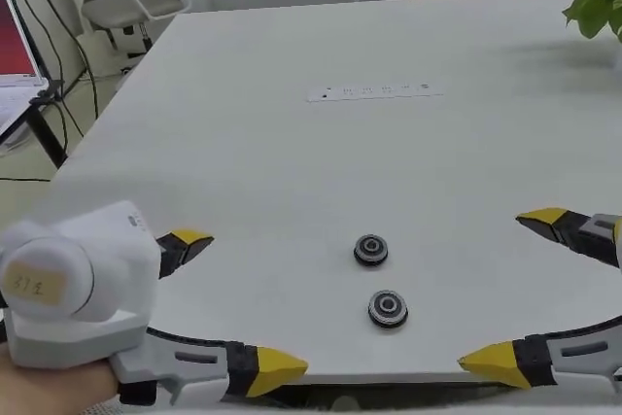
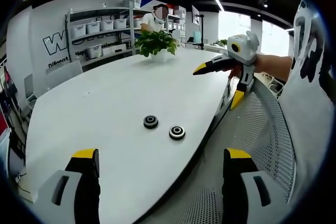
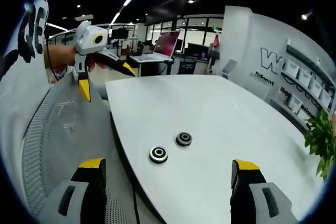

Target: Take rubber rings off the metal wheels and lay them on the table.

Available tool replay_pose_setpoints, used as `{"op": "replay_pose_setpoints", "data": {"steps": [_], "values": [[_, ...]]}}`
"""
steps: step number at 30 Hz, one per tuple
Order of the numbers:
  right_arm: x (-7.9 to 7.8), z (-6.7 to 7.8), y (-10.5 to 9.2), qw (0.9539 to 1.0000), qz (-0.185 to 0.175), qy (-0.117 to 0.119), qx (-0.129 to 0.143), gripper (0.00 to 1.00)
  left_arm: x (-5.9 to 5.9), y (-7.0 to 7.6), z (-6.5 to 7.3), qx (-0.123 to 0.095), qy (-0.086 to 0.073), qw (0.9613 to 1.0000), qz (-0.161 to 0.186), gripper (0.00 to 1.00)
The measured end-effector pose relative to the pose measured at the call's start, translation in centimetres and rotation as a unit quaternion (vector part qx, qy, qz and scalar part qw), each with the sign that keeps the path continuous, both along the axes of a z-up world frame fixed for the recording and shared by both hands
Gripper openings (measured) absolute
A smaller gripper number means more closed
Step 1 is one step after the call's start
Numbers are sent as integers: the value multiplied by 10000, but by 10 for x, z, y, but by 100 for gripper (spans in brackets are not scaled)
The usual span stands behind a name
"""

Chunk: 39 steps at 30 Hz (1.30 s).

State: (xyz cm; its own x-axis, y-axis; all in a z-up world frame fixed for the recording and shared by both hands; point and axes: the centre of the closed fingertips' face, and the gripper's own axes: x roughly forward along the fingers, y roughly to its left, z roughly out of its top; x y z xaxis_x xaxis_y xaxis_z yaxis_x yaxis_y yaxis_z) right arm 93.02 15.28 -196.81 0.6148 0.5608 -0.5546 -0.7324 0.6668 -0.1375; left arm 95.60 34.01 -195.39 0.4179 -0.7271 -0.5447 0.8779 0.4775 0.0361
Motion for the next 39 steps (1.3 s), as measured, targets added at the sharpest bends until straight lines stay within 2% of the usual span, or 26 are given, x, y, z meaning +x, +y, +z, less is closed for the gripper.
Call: {"op": "replay_pose_setpoints", "data": {"steps": [23, 28, 39], "values": [[19, 4, -7, 9999, -100, -95, 61, 99, 14, -7, -2, 0, 31, 10000, -48, 96], [25, 9, -7, 9997, -105, -187, 71, 99, 17, -8, -1, -11, 21, 10000, -83, 96], [30, 11, -7, 9997, -97, -214, 47, 99, 24, -7, 1, 1, -27, 10000, -94, 96]]}}
